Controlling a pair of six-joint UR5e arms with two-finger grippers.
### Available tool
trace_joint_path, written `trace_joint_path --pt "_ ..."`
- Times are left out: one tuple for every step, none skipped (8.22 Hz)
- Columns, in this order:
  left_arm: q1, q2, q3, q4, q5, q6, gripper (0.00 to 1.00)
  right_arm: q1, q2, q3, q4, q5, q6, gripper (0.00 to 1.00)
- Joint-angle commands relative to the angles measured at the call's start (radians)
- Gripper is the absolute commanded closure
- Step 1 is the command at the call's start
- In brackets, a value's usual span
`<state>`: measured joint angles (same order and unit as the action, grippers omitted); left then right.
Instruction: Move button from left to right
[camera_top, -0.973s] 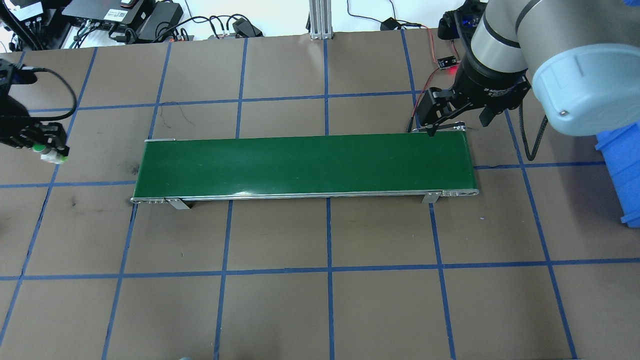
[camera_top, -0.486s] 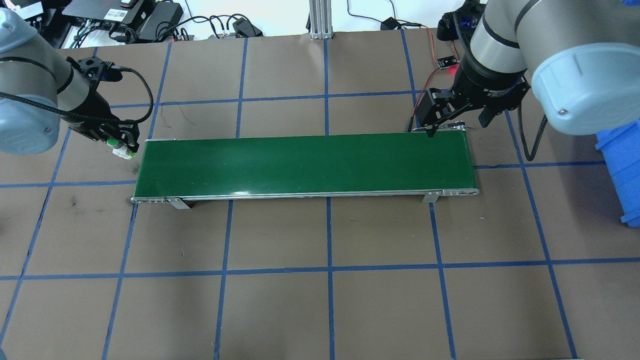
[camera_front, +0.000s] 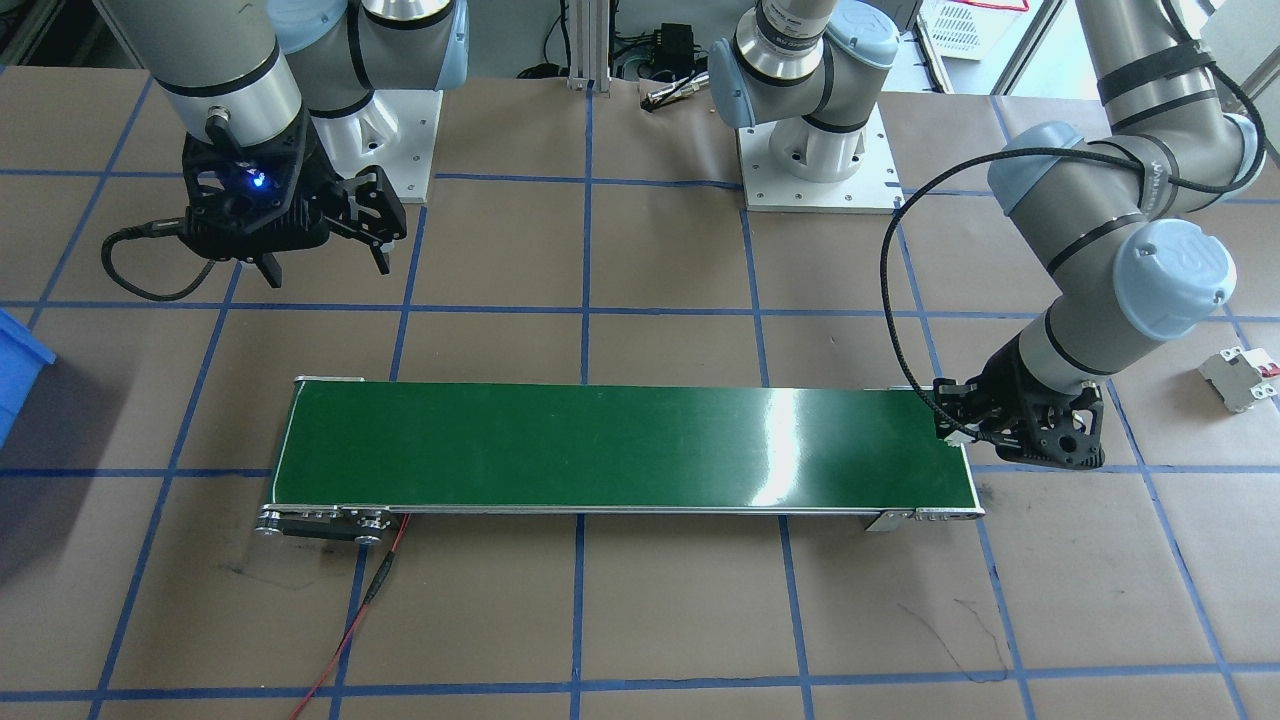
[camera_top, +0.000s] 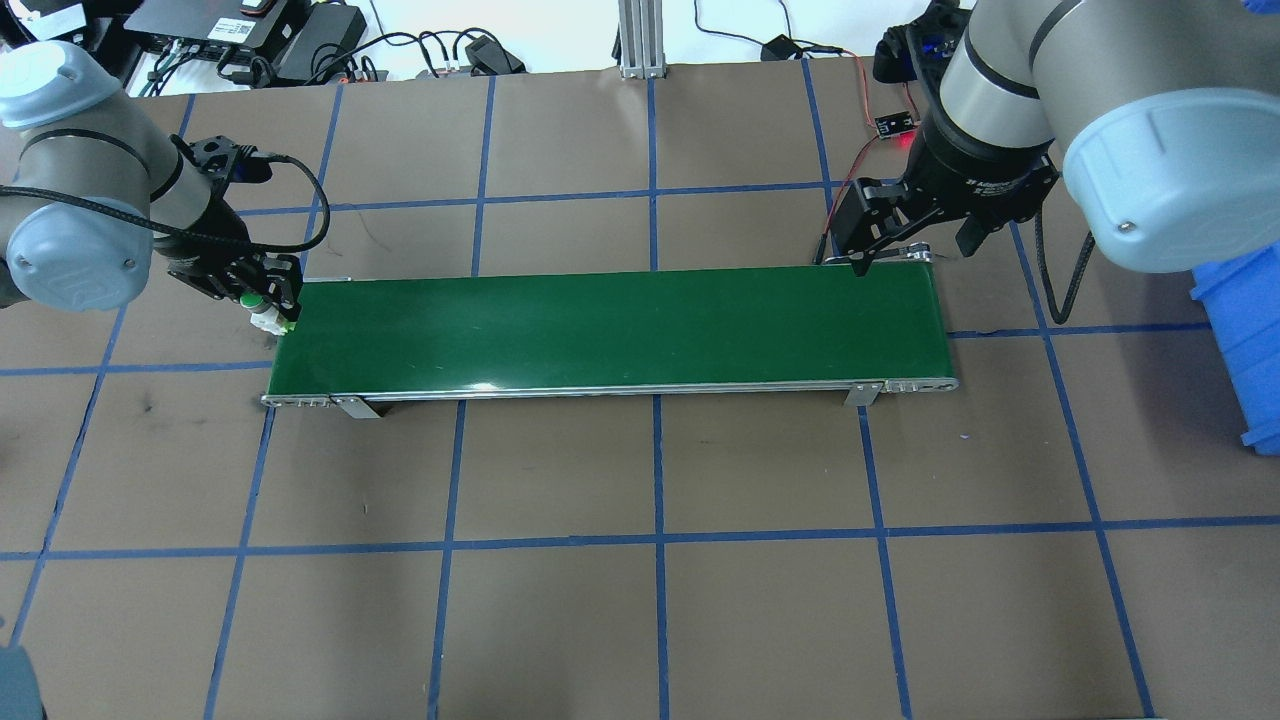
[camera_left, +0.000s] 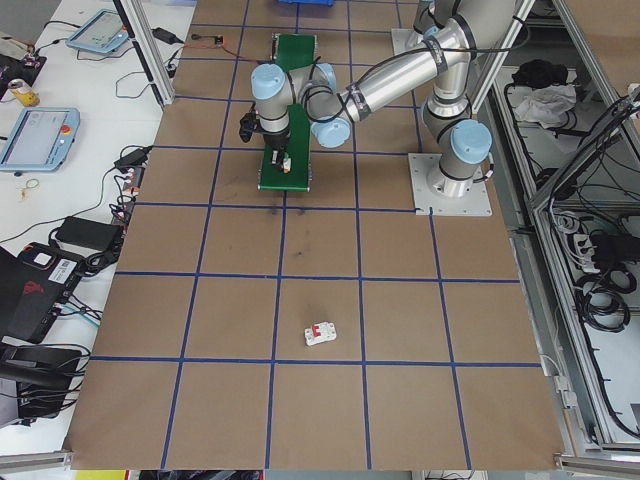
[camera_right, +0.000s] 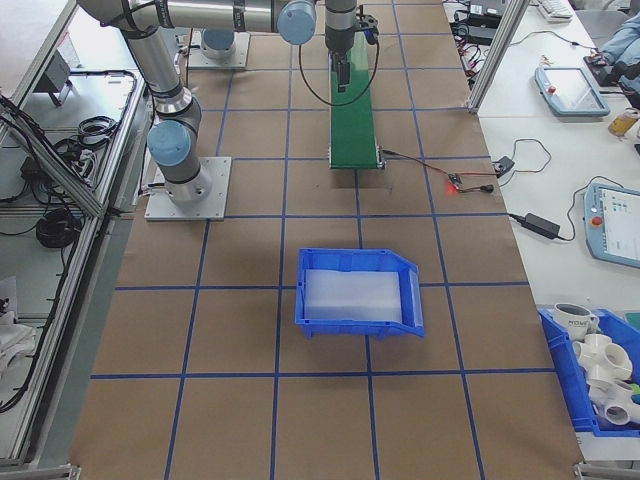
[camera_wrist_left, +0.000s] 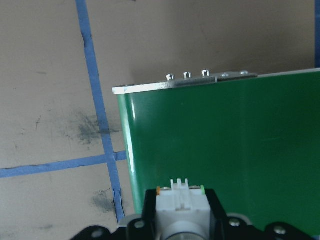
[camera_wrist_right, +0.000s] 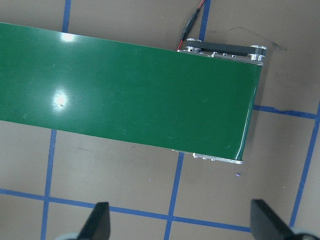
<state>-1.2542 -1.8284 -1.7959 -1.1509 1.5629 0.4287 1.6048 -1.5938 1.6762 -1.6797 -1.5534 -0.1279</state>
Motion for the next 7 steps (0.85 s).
trace_joint_path --pt "-0.002 -0.041 0.0 0.014 -0.001 -0.036 1.0 0.009 0.002 0.0 0.0 0.001 0.002 0.0" --pt "-0.004 -0.046 0.001 0.017 -0.001 -0.045 1.0 0.024 0.003 0.0 0.0 0.001 0.007 0.0" --pt "-0.005 -0.049 -0.003 0.016 -0.003 -0.051 1.0 0.036 0.009 0.0 -0.008 0.003 0.008 0.0" --pt "-0.013 -0.051 -0.014 0.016 -0.003 -0.053 0.94 0.05 0.011 0.0 -0.008 -0.001 0.01 0.0" --pt "-0.028 -0.042 -0.022 0.017 -0.001 -0.059 0.32 0.055 0.009 0.0 -0.009 -0.001 0.014 0.0" --pt "-0.062 -0.025 -0.023 0.017 0.009 -0.054 0.0 0.055 0.011 -0.001 -0.014 -0.001 0.014 0.0" --pt "-0.101 -0.014 -0.013 0.016 0.012 -0.054 0.0 0.053 0.011 -0.001 -0.014 -0.002 0.014 0.0"
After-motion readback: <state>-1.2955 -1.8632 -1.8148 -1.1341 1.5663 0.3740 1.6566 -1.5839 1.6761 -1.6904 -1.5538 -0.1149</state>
